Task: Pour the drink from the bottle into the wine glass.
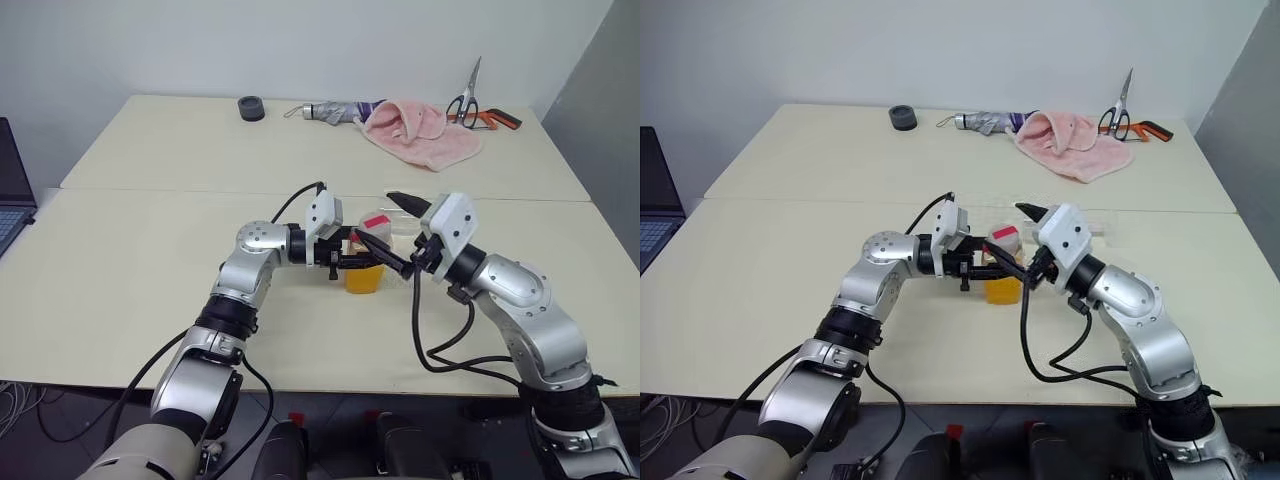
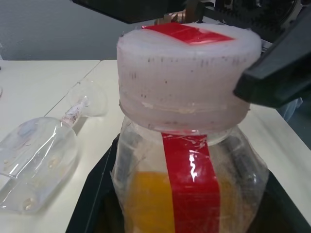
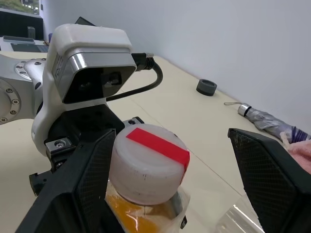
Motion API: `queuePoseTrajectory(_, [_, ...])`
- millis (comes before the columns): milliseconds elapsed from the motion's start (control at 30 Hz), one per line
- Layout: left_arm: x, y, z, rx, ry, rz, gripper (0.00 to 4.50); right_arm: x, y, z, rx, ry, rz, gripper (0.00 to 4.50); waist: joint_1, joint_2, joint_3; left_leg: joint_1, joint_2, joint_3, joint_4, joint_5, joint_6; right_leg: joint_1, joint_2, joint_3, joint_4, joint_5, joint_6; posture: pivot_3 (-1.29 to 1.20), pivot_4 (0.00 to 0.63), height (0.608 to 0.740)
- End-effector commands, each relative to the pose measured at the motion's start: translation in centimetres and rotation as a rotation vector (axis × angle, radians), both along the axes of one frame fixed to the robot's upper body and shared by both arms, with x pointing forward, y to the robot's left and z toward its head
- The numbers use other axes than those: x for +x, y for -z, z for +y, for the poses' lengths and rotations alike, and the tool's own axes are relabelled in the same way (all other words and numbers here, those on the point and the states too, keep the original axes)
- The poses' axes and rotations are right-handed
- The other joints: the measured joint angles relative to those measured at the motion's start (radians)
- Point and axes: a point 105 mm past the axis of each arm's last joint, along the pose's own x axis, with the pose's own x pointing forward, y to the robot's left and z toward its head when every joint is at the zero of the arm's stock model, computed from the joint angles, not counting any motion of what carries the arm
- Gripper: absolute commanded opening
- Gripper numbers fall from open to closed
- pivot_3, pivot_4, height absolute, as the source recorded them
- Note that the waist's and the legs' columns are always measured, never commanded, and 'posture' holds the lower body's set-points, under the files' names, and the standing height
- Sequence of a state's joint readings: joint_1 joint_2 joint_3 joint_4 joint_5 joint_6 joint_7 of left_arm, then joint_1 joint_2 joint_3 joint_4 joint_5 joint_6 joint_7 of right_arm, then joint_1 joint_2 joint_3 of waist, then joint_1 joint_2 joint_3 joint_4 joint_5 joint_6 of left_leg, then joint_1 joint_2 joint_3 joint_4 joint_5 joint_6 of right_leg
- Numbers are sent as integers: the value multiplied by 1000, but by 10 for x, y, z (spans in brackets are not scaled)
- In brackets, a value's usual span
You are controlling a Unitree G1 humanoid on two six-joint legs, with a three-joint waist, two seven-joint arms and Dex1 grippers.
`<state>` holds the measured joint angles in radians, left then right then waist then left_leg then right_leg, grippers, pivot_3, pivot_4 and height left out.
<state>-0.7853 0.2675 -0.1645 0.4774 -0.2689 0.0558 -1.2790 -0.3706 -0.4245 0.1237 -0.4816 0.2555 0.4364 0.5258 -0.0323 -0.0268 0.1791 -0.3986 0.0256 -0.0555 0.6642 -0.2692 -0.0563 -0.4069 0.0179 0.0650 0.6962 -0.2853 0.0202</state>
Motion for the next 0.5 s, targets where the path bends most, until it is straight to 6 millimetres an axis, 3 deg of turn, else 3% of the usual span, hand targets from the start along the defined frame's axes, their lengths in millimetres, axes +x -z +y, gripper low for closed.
queuePoseTrajectory(33, [-3,-14,-1,-22,26,-62,1815,4,-17,-25,17,101,-62,3932,0,0,0,0,0,0,0,0,0,0,0,0,0,0,0,0,150,740])
queuePoseTrajectory(500, [-4,-14,-1,-19,29,-61,1815,3,-18,-32,33,124,-49,3932,0,0,0,0,0,0,0,0,0,0,0,0,0,0,0,0,150,740])
